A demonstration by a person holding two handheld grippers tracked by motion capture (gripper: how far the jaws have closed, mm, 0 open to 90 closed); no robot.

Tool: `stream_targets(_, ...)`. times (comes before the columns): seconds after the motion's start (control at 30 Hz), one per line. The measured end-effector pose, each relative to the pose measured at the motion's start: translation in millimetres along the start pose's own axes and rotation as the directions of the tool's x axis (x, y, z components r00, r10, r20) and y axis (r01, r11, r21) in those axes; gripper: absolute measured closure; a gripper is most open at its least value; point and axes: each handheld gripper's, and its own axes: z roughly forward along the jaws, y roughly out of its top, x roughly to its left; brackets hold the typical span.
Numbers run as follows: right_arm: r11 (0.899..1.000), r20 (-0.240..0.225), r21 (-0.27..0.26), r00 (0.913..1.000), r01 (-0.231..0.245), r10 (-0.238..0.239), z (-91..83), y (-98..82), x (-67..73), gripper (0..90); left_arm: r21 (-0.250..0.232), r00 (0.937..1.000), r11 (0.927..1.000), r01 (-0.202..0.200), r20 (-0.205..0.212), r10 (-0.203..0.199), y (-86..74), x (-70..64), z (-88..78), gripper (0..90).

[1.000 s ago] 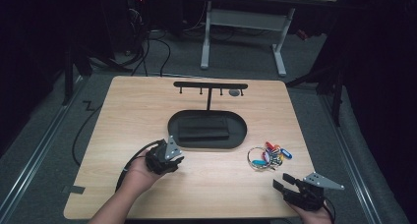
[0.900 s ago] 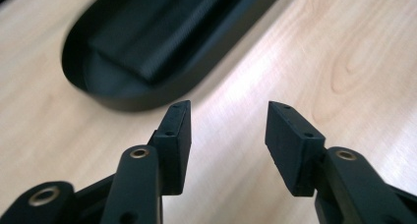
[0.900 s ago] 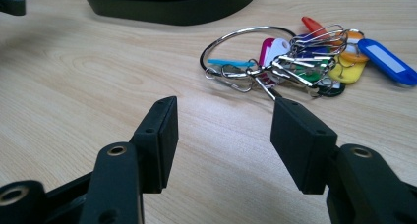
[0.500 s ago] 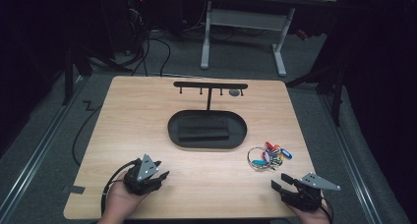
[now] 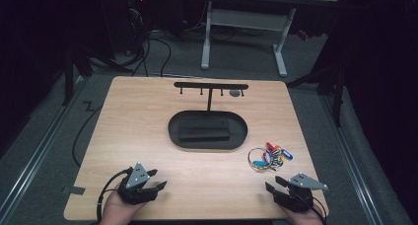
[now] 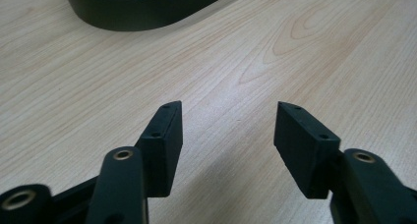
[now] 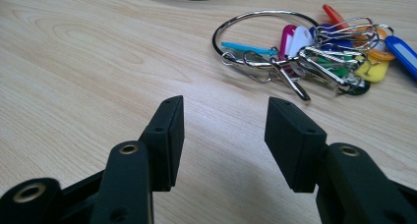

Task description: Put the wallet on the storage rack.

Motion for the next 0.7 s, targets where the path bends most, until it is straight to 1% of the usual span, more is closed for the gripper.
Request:
stream_targets(0.03, 1.0, 0.003, 0.018, 1.0, 0.007, -0.007, 1.2, 2.7, 0.9, 49.6, 0.0, 1.0, 1.0, -0.004, 0.004, 0.004, -0.4, 0.7, -0.7, 43.6)
stream_targets(0.07, 0.999, 0.012, 0.038, 0.9998, 0.016, -0.017, 2.8, 6.3, 2.2, 49.2, 0.001, 0.9999, 0.9999, -0.016, -0.001, 0.016, -0.7, 0.7, -1.0, 42.9)
stream_targets(0.13, 0.998, 0.026, 0.065, 0.9993, 0.024, -0.026, 5.2, 10.7, 3.9, 46.2, 0.006, 0.9985, 0.9989, -0.047, -0.027, 0.047, -1.5, 0.9, -0.5, 41.8)
stream_targets(0.17, 0.995, 0.034, 0.091, 0.9983, 0.043, -0.047, 7.0, 13.9, 5.0, 44.9, 0.007, 0.9985, 0.999, -0.045, -0.03, 0.045, -1.6, 1.5, -0.2, 41.4)
stream_targets(0.23, 0.988, 0.055, 0.135, 0.9954, 0.07, -0.078, 9.2, 18.4, 7.9, 42.9, -0.002, 0.9998, 0.9998, -0.019, -0.009, 0.019, -1.1, 3.8, 0.3, 41.5)
stream_targets(0.27, 0.985, 0.061, 0.154, 0.9945, 0.075, -0.085, 10.5, 20.8, 9.3, 42.1, -0.006, 0.9999, 0.9999, -0.011, -0.002, 0.011, -0.8, 4.3, 0.4, 41.4)
stream_targets(0.37, 0.977, 0.073, 0.2, 0.9935, 0.071, -0.087, 13.2, 31.0, 12.3, 40.1, -0.005, 0.9997, 0.9997, -0.024, 0.01, 0.024, -1.0, 5.9, 1.4, 41.9)
stream_targets(0.43, 0.971, 0.074, 0.222, 0.9911, 0.092, -0.111, 15.0, 39.2, 15.0, 39.8, -0.01, 0.9999, 1.0, -0.001, 0.015, 0.001, -1.7, 8.8, 0.7, 42.6)
stream_targets(0.53, 0.957, 0.064, 0.261, 0.9875, 0.122, -0.144, 17.9, 48.6, 19.5, 39.6, -0.024, 0.9997, 0.9995, 0.023, 0.012, -0.023, -2.0, 9.8, -0.5, 43.1)
stream_targets(0.6, 0.946, 0.055, 0.288, 0.9844, 0.145, -0.167, 20.0, 52.8, 21.0, 39.6, -0.03, 0.9996, 0.9992, 0.026, 0.015, -0.025, 0.6, 8.8, 0.7, 42.8)
stream_targets(0.67, 0.938, 0.046, 0.311, 0.9835, 0.152, -0.175, 21.7, 55.7, 21.4, 39.7, -0.035, 0.9997, 0.9992, 0.019, 0.014, -0.018, 2.3, 6.7, 1.2, 42.8)
stream_targets(0.7, 0.932, 0.035, 0.328, 0.9835, 0.156, -0.177, 23.0, 57.9, 21.5, 39.8, -0.036, 0.9998, 0.9992, 0.017, 0.013, -0.016, 2.4, 6.1, 1.1, 42.8)
